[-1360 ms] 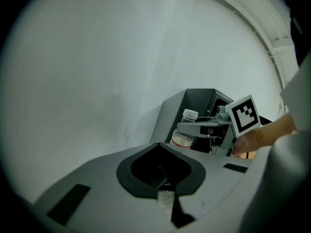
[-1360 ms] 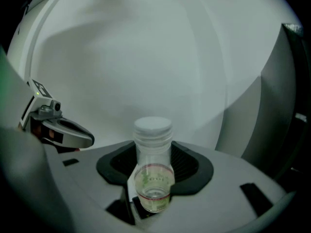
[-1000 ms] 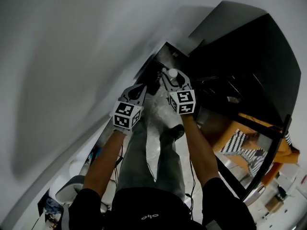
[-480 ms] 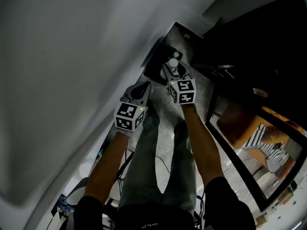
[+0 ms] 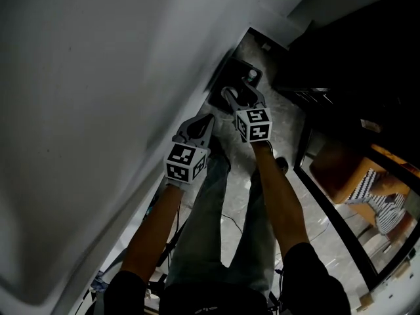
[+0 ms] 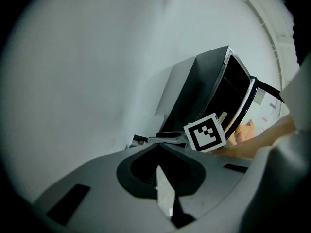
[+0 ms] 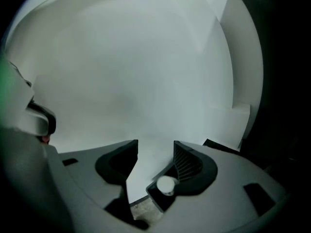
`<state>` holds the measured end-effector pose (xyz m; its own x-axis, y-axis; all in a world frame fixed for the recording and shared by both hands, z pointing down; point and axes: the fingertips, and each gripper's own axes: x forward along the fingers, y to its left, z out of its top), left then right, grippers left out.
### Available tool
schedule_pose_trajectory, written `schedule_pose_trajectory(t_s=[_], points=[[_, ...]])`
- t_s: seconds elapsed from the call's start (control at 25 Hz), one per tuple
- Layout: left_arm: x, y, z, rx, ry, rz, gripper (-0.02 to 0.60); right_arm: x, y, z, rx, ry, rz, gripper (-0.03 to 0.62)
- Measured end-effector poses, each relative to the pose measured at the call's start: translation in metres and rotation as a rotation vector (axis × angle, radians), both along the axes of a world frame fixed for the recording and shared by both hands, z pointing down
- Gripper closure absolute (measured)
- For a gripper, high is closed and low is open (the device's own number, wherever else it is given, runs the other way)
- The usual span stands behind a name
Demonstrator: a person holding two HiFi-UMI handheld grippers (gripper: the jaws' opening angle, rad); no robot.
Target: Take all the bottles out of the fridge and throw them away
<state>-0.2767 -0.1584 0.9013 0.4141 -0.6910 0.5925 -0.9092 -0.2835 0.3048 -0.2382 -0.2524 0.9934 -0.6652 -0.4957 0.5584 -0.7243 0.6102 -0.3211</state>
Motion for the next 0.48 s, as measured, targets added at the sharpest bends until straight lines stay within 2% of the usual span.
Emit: schedule_pose_trajectory(t_s=[0.24,0.4,0.48], points=[[0.001,-0.002,-0.018,0.019,0.006,0.043,0.575,0.025,0.008,-0.029,0.020,-0.018,0.103,0.377],[0.011,-0.004,-0.045,0.046,0.011,0.064,0.575,0.058,0.020,-0.073,0.058,-0.027,0.178,0.380],[0.017,-0.002,-0.062,0.056,0.020,0.062,0.575,0.075,0.030,-0.099,0.075,-0.030,0.207,0.409]])
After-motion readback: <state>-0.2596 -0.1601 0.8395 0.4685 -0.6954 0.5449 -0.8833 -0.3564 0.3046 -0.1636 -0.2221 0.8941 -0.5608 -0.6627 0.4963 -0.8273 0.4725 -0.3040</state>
